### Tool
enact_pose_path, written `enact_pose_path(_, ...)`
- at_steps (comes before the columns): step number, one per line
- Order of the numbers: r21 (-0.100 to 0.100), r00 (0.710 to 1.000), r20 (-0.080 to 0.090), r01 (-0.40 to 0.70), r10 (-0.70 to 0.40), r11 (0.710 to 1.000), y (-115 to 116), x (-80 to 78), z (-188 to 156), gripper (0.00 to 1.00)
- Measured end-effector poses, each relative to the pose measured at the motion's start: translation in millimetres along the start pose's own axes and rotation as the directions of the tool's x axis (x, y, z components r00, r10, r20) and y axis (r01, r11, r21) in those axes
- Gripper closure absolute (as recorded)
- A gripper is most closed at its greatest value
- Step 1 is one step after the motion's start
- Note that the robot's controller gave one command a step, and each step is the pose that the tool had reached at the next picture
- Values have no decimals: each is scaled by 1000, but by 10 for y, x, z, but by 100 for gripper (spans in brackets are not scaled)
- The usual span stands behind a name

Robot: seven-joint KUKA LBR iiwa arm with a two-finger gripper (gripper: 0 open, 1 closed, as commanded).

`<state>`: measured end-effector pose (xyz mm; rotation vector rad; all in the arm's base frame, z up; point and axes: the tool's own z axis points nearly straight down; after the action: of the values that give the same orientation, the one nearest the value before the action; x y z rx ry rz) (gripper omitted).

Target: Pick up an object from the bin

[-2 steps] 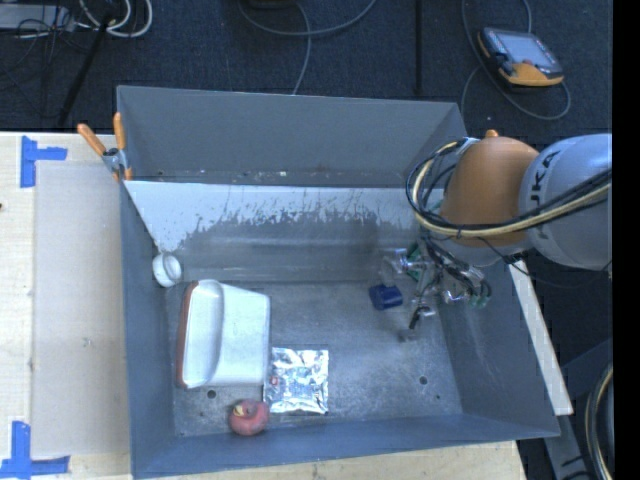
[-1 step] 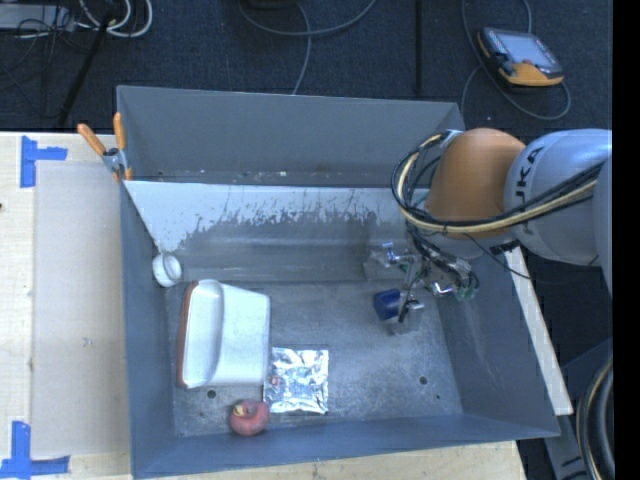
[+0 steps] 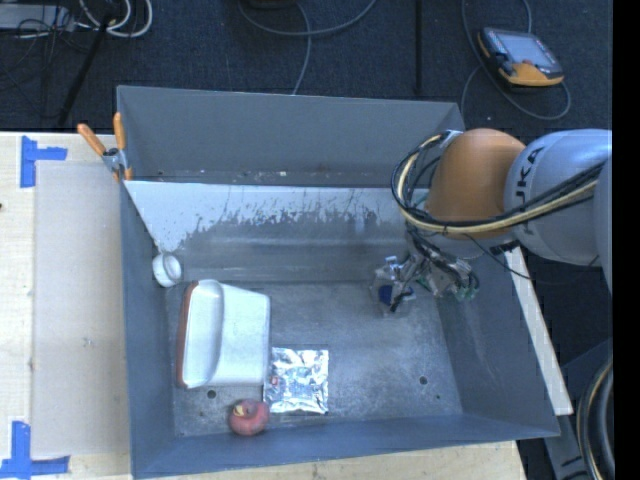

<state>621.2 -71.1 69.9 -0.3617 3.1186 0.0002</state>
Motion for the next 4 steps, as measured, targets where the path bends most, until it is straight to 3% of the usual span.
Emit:
enact_pose_path(1, 0, 1000, 0, 2, -2, 1000, 2, -1, 0, 0)
enact_pose_path(2, 0, 1000, 0, 4, -4, 1000, 4, -1, 0, 100)
enact_pose_path(3, 0, 1000, 0, 5, -5, 1000, 5, -2, 0, 0)
enact_pose_path(4, -7, 981, 2, 195, -195, 981, -773, 437, -62, 0)
